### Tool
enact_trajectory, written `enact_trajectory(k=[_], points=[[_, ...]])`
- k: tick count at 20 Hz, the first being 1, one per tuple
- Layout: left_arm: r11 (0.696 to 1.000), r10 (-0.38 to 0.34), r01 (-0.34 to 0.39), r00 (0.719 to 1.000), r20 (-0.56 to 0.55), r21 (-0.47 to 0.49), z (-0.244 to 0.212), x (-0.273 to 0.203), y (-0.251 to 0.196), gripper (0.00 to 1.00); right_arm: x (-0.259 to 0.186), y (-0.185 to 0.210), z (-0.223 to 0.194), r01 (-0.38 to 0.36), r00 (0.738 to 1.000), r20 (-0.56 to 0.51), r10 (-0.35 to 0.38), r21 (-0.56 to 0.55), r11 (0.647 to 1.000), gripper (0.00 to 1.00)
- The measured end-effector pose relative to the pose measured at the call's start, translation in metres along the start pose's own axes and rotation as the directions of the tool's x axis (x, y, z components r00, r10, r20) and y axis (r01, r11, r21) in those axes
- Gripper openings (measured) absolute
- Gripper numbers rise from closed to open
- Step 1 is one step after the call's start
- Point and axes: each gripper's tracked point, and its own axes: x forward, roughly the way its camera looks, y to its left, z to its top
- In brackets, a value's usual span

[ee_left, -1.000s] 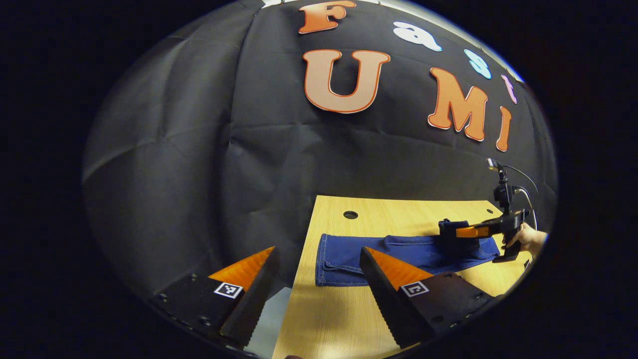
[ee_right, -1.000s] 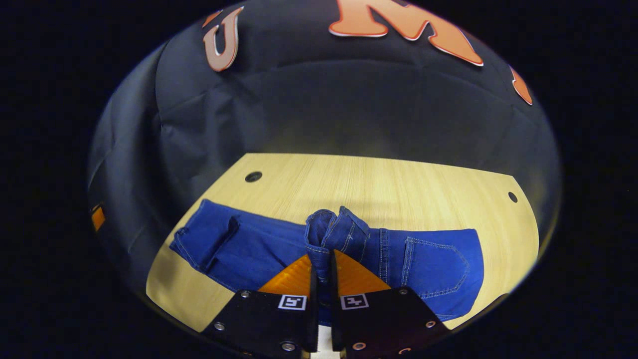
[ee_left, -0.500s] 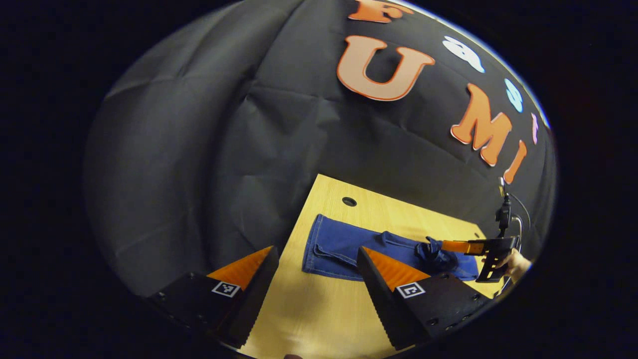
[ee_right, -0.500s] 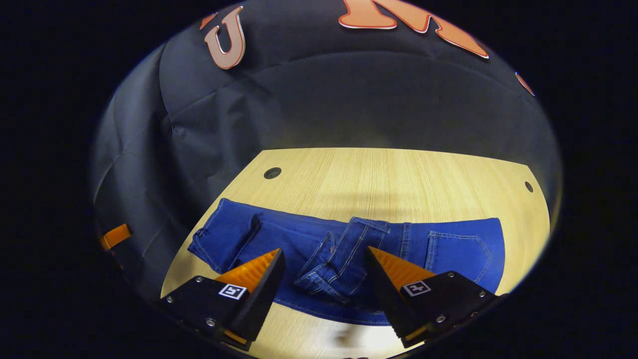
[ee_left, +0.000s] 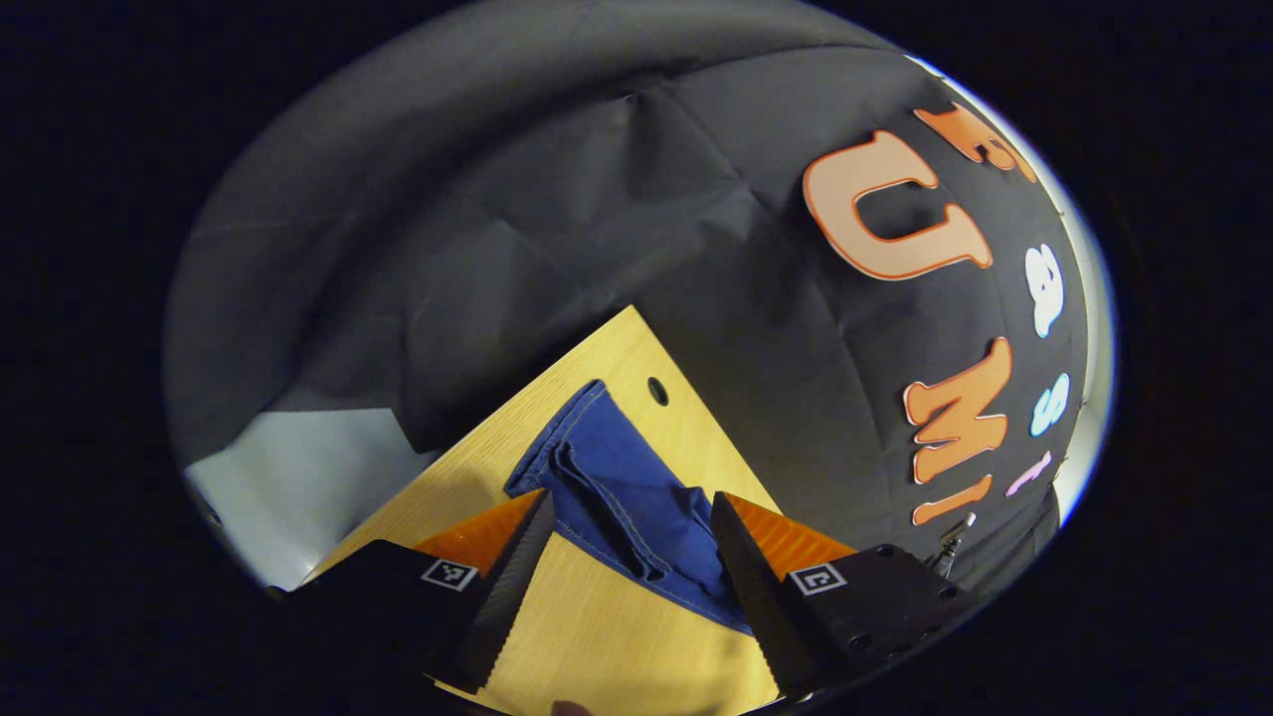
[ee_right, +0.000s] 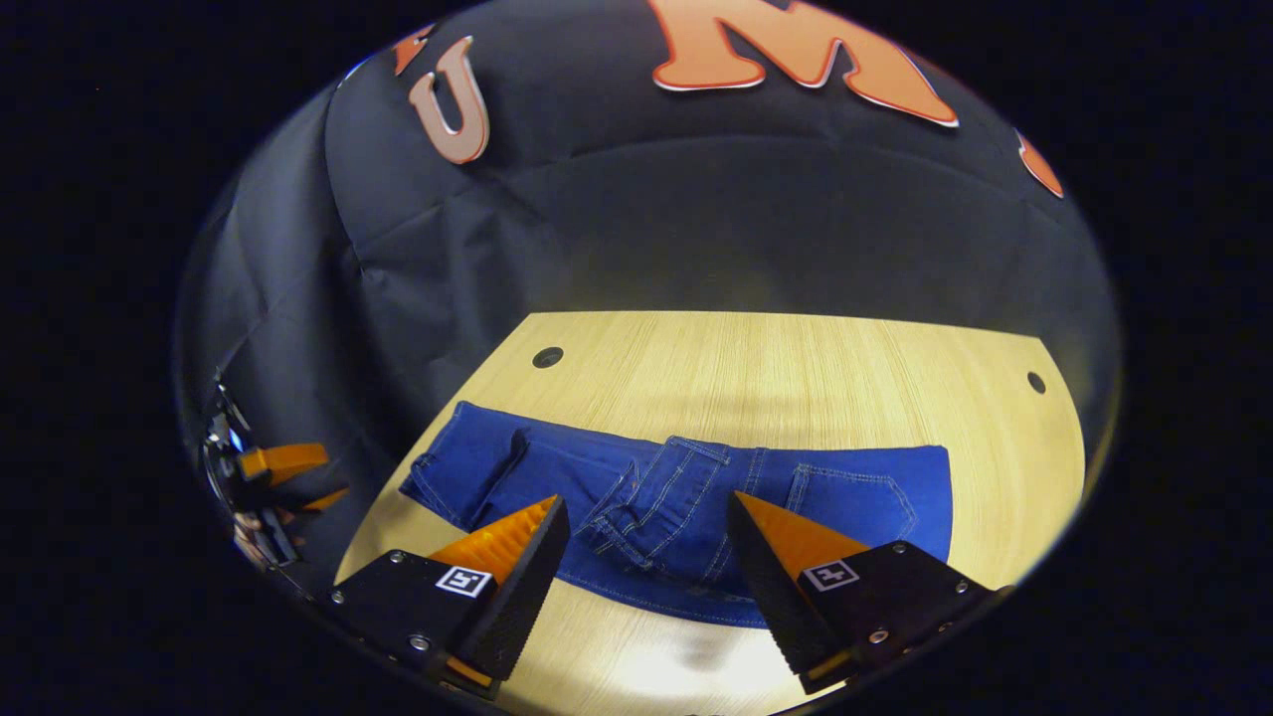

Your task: Grasp the waist and the cuffs of the jeans and fold them to make the two legs overlap; first hold the waist and fold one-third of the jeans toward the cuffs, then hold the cuffs and fold the remaining one-third in the same direction to finish folding.

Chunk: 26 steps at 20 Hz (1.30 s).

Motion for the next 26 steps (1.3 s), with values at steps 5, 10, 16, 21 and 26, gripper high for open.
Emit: enact_trajectory(k=[5,10,16,21,26], points=[[0.997,0.038,-0.039,0.999,-0.005,-0.064,-0.005,0.04,0.031,0.98,-0.017,-0.037,0.003,0.043,0.999,0.0,-0.043,-0.003,0.999,0.98],[0.99,0.02,-0.022,1.0,-0.017,-0.137,-0.012,0.073,0.044,0.98,-0.022,-0.059,0.004,0.065,0.998,-0.004,-0.065,0.028,0.997,0.98],[0.991,-0.022,0.025,0.999,0.026,-0.134,-0.004,0.1,0.035,0.98,-0.025,-0.086,-0.01,0.098,0.995,-0.039,-0.096,0.062,0.993,0.98],[0.994,0.1,-0.1,0.995,-0.004,-0.035,-0.008,0.091,0.049,0.98,-0.027,-0.096,-0.009,0.101,0.995,-0.035,-0.098,0.098,0.99,0.98],[0.992,0.118,-0.116,0.992,0.04,-0.049,-0.001,0.099,0.047,0.95,-0.026,-0.099,-0.015,0.094,0.995,-0.043,-0.089,0.131,0.987,0.98]])
